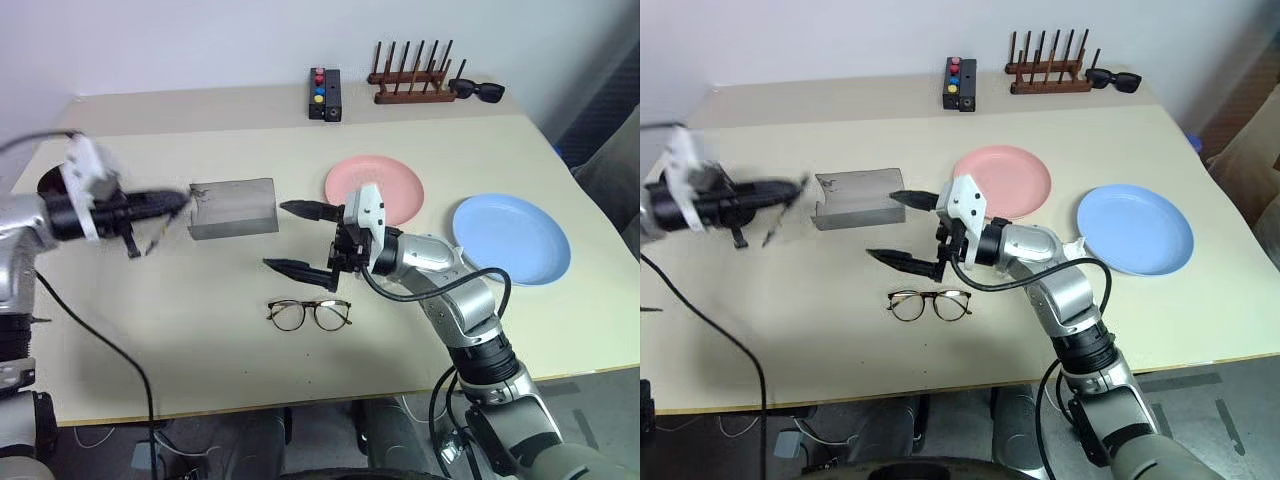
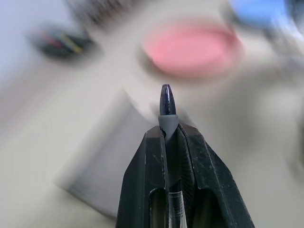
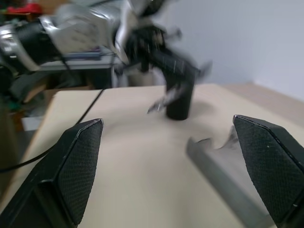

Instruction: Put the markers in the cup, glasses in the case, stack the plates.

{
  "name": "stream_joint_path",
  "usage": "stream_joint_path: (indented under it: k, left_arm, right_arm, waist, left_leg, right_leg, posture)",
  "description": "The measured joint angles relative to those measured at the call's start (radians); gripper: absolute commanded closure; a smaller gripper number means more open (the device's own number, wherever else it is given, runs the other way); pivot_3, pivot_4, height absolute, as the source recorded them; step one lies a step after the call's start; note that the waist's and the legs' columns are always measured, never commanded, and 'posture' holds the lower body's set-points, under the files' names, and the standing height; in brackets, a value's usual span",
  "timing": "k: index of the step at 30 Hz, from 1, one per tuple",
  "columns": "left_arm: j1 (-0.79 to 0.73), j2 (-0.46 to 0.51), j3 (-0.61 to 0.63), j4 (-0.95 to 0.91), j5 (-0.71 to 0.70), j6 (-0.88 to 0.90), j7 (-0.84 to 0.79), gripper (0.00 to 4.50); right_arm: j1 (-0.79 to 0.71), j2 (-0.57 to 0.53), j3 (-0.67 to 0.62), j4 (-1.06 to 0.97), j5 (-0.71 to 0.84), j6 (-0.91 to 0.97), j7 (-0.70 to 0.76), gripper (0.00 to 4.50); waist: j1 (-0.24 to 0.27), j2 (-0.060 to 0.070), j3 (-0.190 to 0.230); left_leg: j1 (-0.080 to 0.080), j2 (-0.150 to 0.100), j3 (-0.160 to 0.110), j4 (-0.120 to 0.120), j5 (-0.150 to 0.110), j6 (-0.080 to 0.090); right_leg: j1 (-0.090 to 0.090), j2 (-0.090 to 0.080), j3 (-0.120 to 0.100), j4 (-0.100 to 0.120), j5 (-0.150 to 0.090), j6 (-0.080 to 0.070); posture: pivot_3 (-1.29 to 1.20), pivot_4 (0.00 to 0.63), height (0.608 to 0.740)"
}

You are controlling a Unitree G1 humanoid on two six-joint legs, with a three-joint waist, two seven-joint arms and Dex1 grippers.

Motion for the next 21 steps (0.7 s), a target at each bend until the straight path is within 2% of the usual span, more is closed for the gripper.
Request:
stream_joint_path:
  k: [4,10,15,21]
  left_arm:
    - [-0.069,-0.084,0.108,0.035,0.008,-0.070,0.250,4.39]
    - [-0.183,-0.104,0.140,0.242,0.179,-0.273,0.640,4.39]
    - [-0.202,-0.110,0.130,0.389,0.271,-0.418,0.796,4.39]
    - [-0.217,-0.141,0.102,0.506,0.281,-0.528,0.836,4.39]
  right_arm:
    - [-0.015,0.022,-0.008,0.027,-0.007,-0.023,-0.023,0.00]
    - [-0.025,0.059,-0.007,0.069,-0.029,-0.060,-0.049,0.00]
    - [-0.016,0.072,0.000,0.071,-0.030,-0.066,-0.054,0.00]
    - [-0.002,0.077,0.005,0.070,-0.030,-0.066,-0.067,0.00]
  waist:
    - [0.005,-0.001,0.000]
    - [0.004,-0.001,-0.001]
    - [0.004,-0.001,-0.001]
    - [0.006,-0.002,-0.001]
  left_leg:
    - [0.000,-0.001,0.000,0.001,0.000,0.000]
    - [0.000,-0.001,0.000,0.000,0.000,-0.001]
    - [0.000,-0.001,0.000,0.000,0.000,-0.001]
    - [0.000,-0.001,0.000,0.001,0.000,-0.001]
  right_leg:
    - [0.001,0.000,0.000,0.000,0.000,0.000]
    - [0.001,0.000,0.000,-0.001,0.000,0.000]
    - [0.000,0.000,0.000,0.000,0.000,0.000]
    - [0.001,0.000,0.000,0.000,0.001,0.000]
  posture:
    - [0.00,0.150,0.734]
    - [0.00,0.150,0.734]
    - [0.00,0.150,0.734]
    - [0.00,0.150,0.734]
